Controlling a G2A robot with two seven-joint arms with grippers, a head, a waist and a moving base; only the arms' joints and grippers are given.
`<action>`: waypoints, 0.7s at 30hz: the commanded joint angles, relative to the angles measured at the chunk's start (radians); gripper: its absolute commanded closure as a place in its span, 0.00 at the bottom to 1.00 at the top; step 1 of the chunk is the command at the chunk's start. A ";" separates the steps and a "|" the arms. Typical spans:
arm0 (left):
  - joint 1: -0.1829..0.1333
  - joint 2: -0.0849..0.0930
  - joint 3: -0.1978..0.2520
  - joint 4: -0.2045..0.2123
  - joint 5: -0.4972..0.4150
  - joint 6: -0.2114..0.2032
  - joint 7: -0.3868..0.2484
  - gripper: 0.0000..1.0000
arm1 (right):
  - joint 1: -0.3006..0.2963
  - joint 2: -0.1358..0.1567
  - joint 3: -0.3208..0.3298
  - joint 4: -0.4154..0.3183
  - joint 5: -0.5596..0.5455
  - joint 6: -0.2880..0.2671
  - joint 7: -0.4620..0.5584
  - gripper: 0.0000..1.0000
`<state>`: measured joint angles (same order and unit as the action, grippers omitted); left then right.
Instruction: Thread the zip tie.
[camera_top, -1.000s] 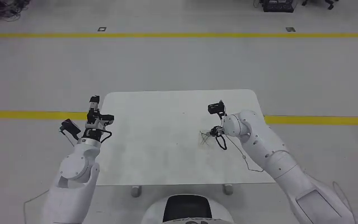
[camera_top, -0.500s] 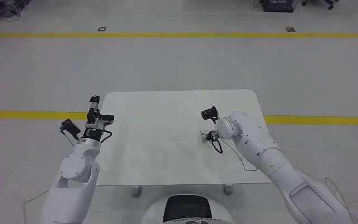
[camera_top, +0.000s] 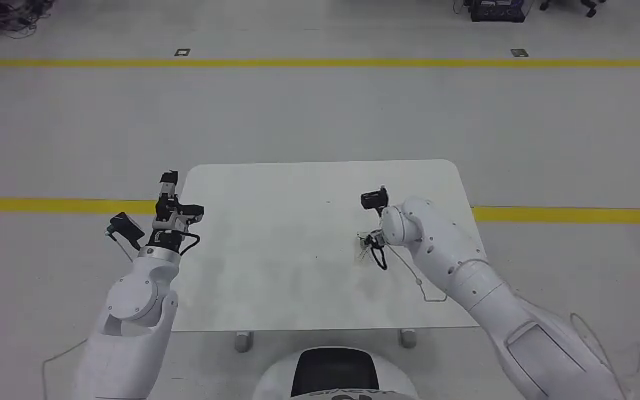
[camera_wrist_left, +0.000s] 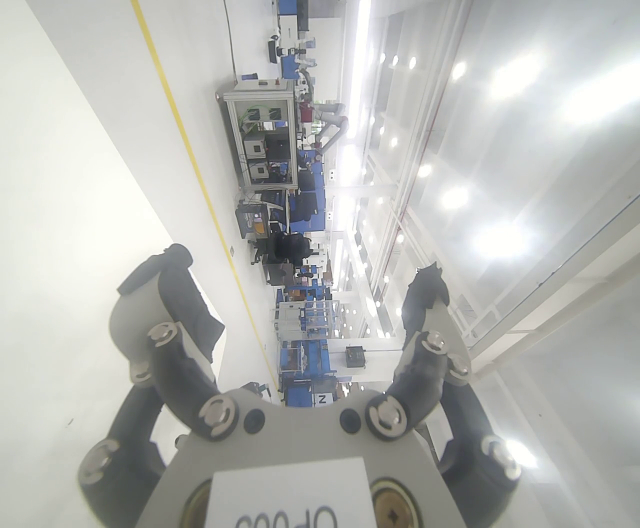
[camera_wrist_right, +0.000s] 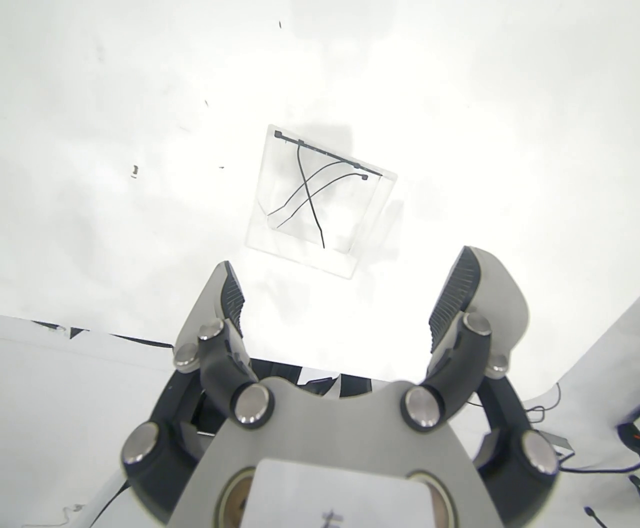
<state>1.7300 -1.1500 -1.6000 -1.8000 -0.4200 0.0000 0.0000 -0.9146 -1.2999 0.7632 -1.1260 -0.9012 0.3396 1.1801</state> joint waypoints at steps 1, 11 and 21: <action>0.000 0.000 0.000 0.000 0.000 0.000 0.000 0.00 | 0.001 -0.017 0.022 0.029 0.010 0.000 -0.012 0.00; 0.000 0.000 0.000 0.000 0.000 0.000 0.000 0.00 | -0.002 -0.030 0.030 0.031 0.012 0.000 -0.028 0.00; 0.000 0.000 0.000 0.000 0.000 0.000 0.000 0.00 | -0.046 -0.066 0.068 -0.007 -0.115 0.000 -0.039 0.00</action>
<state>1.7300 -1.1500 -1.6000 -1.8000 -0.4200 0.0000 0.0000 -0.9557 -1.3609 0.8234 -1.1292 -1.0001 0.3400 1.1362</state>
